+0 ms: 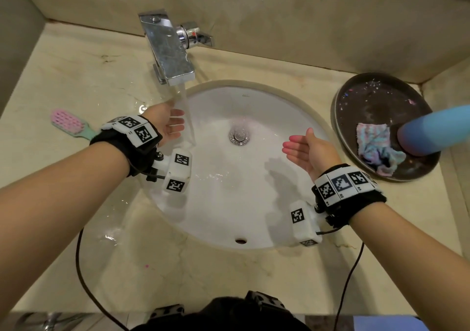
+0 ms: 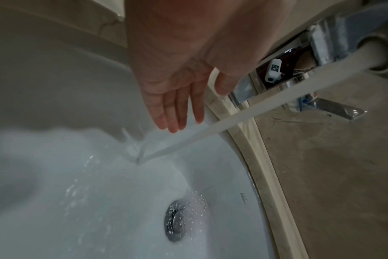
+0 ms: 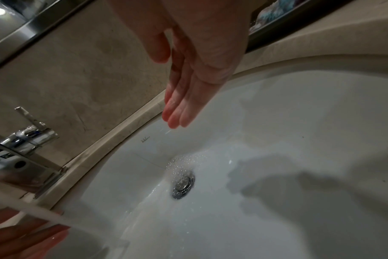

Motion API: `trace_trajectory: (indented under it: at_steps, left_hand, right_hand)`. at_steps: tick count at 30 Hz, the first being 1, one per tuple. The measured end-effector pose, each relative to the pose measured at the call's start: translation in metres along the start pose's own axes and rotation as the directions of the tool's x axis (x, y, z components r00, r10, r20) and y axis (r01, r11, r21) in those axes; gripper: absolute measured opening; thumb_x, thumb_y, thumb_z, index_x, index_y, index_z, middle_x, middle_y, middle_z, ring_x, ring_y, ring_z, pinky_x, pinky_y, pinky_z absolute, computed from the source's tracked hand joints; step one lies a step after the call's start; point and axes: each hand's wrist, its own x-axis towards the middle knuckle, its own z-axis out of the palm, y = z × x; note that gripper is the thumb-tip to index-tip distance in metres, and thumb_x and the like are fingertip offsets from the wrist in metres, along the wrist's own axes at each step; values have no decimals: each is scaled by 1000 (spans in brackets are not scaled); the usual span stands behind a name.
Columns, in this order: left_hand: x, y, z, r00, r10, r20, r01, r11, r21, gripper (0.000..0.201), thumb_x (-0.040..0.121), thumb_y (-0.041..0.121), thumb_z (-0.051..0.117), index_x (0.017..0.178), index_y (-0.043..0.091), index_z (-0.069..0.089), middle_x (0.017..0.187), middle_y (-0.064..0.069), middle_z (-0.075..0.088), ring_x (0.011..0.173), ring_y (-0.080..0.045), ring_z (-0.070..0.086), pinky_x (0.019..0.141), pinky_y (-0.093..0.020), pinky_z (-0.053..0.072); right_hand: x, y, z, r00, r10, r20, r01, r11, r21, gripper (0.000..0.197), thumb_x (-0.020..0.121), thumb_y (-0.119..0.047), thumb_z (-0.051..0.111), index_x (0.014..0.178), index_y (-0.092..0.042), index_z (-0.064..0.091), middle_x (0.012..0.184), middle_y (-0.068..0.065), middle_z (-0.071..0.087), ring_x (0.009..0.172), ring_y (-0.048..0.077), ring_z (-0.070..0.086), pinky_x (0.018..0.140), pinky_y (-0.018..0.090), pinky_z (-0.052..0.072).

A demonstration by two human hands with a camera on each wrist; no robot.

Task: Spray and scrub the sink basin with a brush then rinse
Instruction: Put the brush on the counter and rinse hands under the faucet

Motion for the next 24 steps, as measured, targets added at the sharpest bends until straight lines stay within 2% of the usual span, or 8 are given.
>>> trace_trajectory:
  at_steps: [5,8,10,14,17,19,22,24]
  left_hand:
    - [-3,2,-2,1000,-6,-1,5,1000,-20,37,94,47,45,80,14,54,86,-4,55,77,-17,53,84,-32,41]
    - [-6,5,-3,1000,13,-18,-13,999,-37,35,98,41,41,81,14,54,86,-5,57,77,-18,55,87,-33,41]
    - [-8,8,-5,999,30,-17,-30,998,-47,35,99,39,38,82,13,55,88,-6,58,78,-18,57,87,-33,42]
    - [-12,12,-9,999,50,-8,-51,997,-56,38,101,38,34,84,14,57,91,-5,60,81,-17,58,88,-33,42]
    - [-15,13,-11,998,58,4,-58,997,-59,39,101,38,32,84,14,57,90,-5,60,81,-16,58,88,-32,42]
    - [-17,14,-12,998,64,11,-63,996,-62,39,102,37,32,84,14,57,90,-5,61,81,-16,59,88,-32,42]
    - [-18,15,-11,997,70,23,-68,996,-66,40,102,37,31,83,14,57,89,-5,60,80,-16,58,89,-32,41]
    - [-19,16,-10,997,70,29,-68,995,-66,40,102,37,30,82,14,56,88,-4,60,80,-16,58,88,-31,41]
  right_hand:
    - [5,-20,14,999,-40,26,42,997,-63,42,102,-34,30,84,-8,59,84,10,65,74,18,64,73,26,52]
    - [7,-41,34,982,-159,99,171,977,-126,34,102,-27,35,90,-7,60,81,7,63,72,18,61,77,28,52]
    - [8,-57,51,944,-269,192,303,937,-175,26,101,-18,39,104,-5,60,84,5,63,74,17,61,79,29,52]
    - [9,-92,92,831,-402,386,515,817,-259,28,98,-6,40,121,-1,57,91,-1,63,75,7,60,69,15,49]
    - [8,-112,118,762,-416,497,607,727,-322,32,98,-2,38,126,-3,54,108,4,60,80,5,58,68,13,45]
    - [9,-120,131,733,-392,557,644,663,-381,35,98,-1,36,129,-4,51,121,9,60,86,9,56,66,10,43]
    - [8,-126,142,716,-350,604,668,596,-446,38,98,2,35,134,-3,47,133,11,54,92,5,52,63,-1,39]
    - [9,-125,145,722,-352,596,664,595,-453,39,98,2,36,135,-2,46,133,12,54,92,8,52,62,-2,38]
